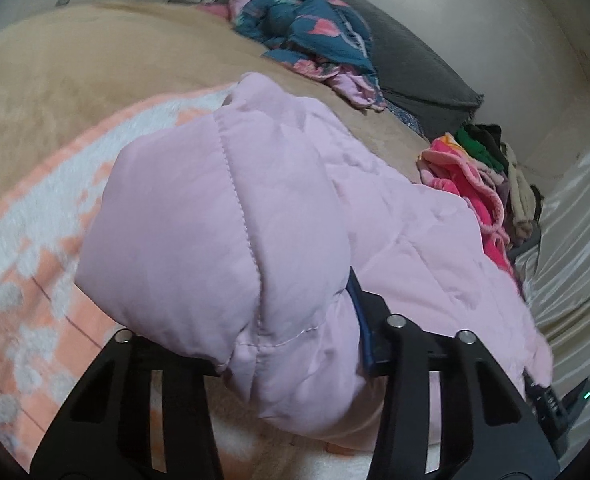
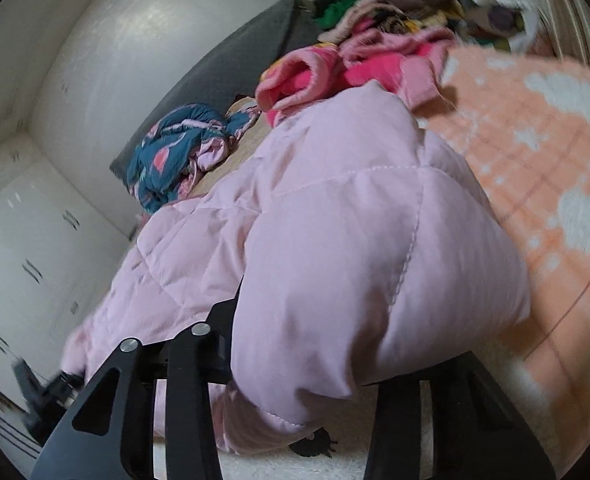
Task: Fold large clothes
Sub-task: 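Grasp the folded jacket with both tools and lift it off the blanket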
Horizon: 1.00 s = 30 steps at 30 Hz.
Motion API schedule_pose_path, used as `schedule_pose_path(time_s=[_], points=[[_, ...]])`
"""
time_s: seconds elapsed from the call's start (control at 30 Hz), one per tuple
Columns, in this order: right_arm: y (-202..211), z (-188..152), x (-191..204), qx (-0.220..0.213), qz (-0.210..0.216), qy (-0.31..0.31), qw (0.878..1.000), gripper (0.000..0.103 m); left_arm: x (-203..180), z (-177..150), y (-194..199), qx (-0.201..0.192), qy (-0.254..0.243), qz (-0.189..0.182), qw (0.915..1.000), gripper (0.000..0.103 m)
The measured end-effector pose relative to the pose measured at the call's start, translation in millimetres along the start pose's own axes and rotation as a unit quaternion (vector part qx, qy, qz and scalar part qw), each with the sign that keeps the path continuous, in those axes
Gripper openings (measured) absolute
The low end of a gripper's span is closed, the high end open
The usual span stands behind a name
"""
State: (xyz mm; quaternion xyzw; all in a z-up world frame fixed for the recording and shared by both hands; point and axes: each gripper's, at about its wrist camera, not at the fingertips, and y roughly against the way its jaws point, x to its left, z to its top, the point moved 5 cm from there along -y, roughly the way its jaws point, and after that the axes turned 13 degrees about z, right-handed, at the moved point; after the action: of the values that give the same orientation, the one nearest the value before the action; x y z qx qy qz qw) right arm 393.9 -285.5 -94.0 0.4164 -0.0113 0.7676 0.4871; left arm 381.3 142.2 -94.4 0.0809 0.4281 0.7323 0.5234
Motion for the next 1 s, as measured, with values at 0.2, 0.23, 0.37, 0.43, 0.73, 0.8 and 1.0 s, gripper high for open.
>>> schedule_pose_path(time_s=[0.2, 0.23, 0.37, 0.43, 0.73, 0.8, 1.0], points=[[1, 3, 19, 0.022, -0.03, 0.075, 0.996, 0.031, -6, 5, 9, -0.011, -0.025, 0.014, 0.9995, 0.028], [1, 4, 22, 0.025, -0.033, 0.084, 0.996, 0.031, -7, 7, 11, -0.013, -0.027, 0.013, 0.9995, 0.028], [4, 8, 37, 0.03, -0.044, 0.125, 0.991, 0.028, -11, 10, 23, -0.027, -0.04, 0.015, 0.9987, 0.026], [9, 8, 48, 0.03, -0.049, 0.155, 0.986, 0.027, -14, 12, 31, -0.038, -0.049, 0.01, 0.998, 0.025], [38, 3, 87, 0.028, -0.058, 0.249, 0.966, 0.025, -22, 13, 71, -0.074, -0.074, 0.015, 0.9944, 0.024], [47, -4, 95, 0.027, -0.061, 0.27, 0.96, 0.025, -23, 9, 79, -0.079, -0.084, 0.018, 0.9931, 0.024], [74, -23, 107, 0.025, -0.066, 0.301, 0.951, 0.025, -18, -3, 105, -0.09, -0.1, 0.015, 0.9909, 0.024]])
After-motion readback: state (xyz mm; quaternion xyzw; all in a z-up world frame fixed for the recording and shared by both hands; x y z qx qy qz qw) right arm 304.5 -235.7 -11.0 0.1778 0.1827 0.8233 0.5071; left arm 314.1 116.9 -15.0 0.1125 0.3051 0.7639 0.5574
